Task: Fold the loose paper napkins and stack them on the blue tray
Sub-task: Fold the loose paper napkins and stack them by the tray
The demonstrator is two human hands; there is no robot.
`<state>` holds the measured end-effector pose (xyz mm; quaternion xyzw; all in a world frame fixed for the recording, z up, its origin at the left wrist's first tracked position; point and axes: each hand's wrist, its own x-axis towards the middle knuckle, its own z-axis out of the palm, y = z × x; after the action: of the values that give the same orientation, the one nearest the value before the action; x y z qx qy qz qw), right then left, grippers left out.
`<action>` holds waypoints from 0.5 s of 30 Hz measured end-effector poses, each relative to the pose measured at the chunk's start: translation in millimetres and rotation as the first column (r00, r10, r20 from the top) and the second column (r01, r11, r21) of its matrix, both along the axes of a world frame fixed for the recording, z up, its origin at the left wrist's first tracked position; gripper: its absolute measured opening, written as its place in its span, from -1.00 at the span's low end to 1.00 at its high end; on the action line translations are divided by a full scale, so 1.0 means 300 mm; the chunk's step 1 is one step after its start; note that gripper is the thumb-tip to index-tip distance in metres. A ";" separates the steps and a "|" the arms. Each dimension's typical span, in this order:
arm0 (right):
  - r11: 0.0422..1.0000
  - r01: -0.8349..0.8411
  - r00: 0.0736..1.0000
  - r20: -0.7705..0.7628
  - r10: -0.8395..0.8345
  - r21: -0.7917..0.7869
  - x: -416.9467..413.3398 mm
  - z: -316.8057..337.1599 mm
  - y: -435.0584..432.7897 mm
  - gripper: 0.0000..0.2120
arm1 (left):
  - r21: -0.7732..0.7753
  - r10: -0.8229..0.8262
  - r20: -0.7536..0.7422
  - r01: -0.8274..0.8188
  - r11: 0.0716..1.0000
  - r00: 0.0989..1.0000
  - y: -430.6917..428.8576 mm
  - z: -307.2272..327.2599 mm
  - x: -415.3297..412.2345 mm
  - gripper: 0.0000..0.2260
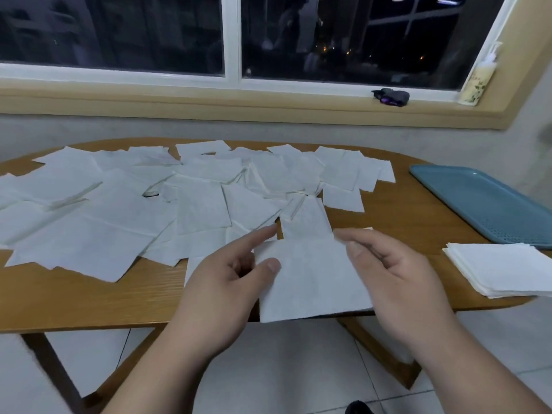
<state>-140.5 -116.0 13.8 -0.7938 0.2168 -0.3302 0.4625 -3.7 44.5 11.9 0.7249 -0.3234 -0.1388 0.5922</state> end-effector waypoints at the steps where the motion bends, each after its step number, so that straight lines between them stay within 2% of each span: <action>1: 1.000 0.013 1.000 -0.025 -0.013 0.000 -0.003 -0.007 -0.010 -0.79 | 0.027 -0.002 0.029 0.001 1.000 1.000 -0.013 -0.002 -0.003 -0.75; 7: 0.996 0.077 0.990 -0.120 -0.081 -0.036 -0.016 -0.028 -0.082 -0.85 | 0.182 -0.001 0.210 -0.038 0.983 0.978 -0.064 -0.031 0.007 -0.87; 15: 0.992 0.049 0.936 -0.341 -0.087 -0.120 -0.034 -0.054 -0.145 -0.78 | 0.287 -0.035 0.408 -0.091 0.954 0.912 -0.101 -0.041 0.004 -0.83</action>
<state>-150.6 -159.7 -2.4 -0.8556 0.3036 -0.2128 0.3613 -2.5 14.3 -0.4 0.8238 -0.4045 -0.0232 0.3965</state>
